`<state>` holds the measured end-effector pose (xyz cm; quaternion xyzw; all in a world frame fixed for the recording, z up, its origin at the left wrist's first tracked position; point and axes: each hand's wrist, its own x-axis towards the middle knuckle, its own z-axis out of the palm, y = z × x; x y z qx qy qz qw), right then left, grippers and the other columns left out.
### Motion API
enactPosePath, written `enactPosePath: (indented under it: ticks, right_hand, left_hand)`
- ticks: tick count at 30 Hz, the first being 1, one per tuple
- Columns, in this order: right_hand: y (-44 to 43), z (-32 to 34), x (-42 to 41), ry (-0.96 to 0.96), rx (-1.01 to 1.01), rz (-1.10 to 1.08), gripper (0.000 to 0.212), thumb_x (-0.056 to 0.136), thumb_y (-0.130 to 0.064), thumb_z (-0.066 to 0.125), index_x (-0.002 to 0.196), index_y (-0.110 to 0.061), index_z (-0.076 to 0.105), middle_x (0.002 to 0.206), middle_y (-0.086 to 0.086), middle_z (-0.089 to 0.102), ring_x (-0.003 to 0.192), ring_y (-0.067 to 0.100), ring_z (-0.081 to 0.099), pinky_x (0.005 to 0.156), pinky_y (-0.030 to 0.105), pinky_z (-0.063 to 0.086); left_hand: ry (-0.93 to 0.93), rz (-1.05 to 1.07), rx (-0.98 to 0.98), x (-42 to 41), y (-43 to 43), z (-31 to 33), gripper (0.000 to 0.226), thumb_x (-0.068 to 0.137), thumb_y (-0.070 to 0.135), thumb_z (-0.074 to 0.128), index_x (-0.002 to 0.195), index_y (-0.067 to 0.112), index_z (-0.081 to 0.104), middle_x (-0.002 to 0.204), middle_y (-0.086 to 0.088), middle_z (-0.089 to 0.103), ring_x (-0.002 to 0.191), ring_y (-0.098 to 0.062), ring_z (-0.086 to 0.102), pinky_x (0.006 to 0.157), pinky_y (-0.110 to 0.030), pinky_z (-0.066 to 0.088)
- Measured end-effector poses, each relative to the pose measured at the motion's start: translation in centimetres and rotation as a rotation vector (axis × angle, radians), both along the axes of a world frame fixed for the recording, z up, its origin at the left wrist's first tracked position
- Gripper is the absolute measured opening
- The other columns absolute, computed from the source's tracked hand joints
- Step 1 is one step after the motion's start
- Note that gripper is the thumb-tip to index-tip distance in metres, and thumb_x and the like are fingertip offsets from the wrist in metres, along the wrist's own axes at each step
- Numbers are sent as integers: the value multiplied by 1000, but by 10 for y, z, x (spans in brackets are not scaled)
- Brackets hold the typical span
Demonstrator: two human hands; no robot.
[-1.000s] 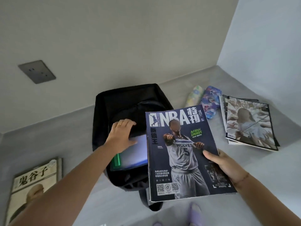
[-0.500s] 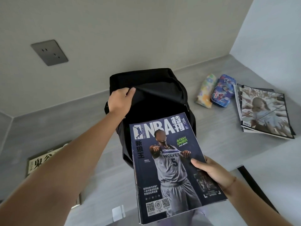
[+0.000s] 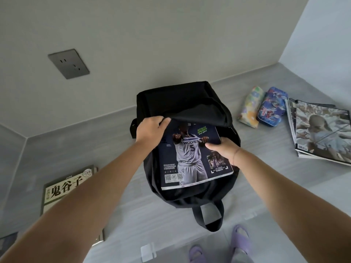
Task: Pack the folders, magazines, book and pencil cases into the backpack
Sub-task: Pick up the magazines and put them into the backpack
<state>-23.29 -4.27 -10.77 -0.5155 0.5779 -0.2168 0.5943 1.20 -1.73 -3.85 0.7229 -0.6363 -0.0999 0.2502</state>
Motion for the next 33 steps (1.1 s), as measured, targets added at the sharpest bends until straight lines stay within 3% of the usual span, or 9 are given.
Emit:
enactPosePath:
  ticks: [6,10,13,17,23,26,29,31,33]
  right_hand:
    - [6,0,-7,19,-79,-82,16,85,-14,65,100,-16,63,93,5,69,91,26,63,86,35,49]
    - [32,-9,-17,21,-127,-102,35,84,1,56,109,-24,60,92,2,70,80,18,66,75,28,54]
    - [27,-11,-7,55,-176,-162,34,85,3,51,109,-18,62,89,2,69,72,15,63,64,19,53]
    - [-5,-8,14,95,-183,-173,40,88,-1,51,128,-7,54,113,7,64,95,25,62,84,30,48]
    - [-38,-1,38,227,-212,-168,17,88,-6,54,102,0,60,86,13,56,80,24,51,71,27,36]
    - [-39,1,36,254,-217,-141,11,89,-5,49,97,-8,57,94,13,49,77,21,43,70,26,33]
    - [-34,11,18,246,-219,-3,27,90,-5,48,114,-1,60,110,16,56,80,24,54,71,24,41]
    - [-35,23,-6,198,-226,74,26,90,-6,51,109,3,66,106,13,67,93,25,62,83,29,49]
    - [-40,36,-36,60,-183,31,18,89,-7,54,94,-4,71,84,7,70,83,21,64,78,30,52]
  left_hand:
    - [68,8,57,3,-2,-16,21,93,33,49,84,19,61,61,8,52,62,-17,53,55,-28,36]
    - [103,-27,50,-2,-3,-20,21,94,31,50,102,20,66,76,5,63,71,-13,57,62,-27,41]
    - [146,-41,55,-7,-3,-21,19,94,28,50,98,19,67,74,-1,66,67,-17,59,61,-31,46]
    - [134,-34,56,-9,-2,-19,19,94,27,49,89,18,65,59,2,54,53,-15,51,51,-29,38]
    - [119,46,16,-11,-5,-15,19,94,26,49,85,18,63,53,7,48,46,-10,45,47,-26,32]
    - [145,95,49,-19,-8,-14,15,92,23,49,94,23,64,56,9,52,46,-6,47,47,-23,33]
    - [153,-46,183,-42,-17,-13,33,85,15,55,115,27,58,101,3,66,82,-13,62,71,-27,48]
    - [100,-243,305,-68,-28,-15,51,81,16,63,129,24,49,133,1,51,119,-17,48,101,-33,39]
    - [110,-375,346,-103,-41,-16,60,79,19,67,134,21,45,143,0,40,131,-18,33,112,-33,26]
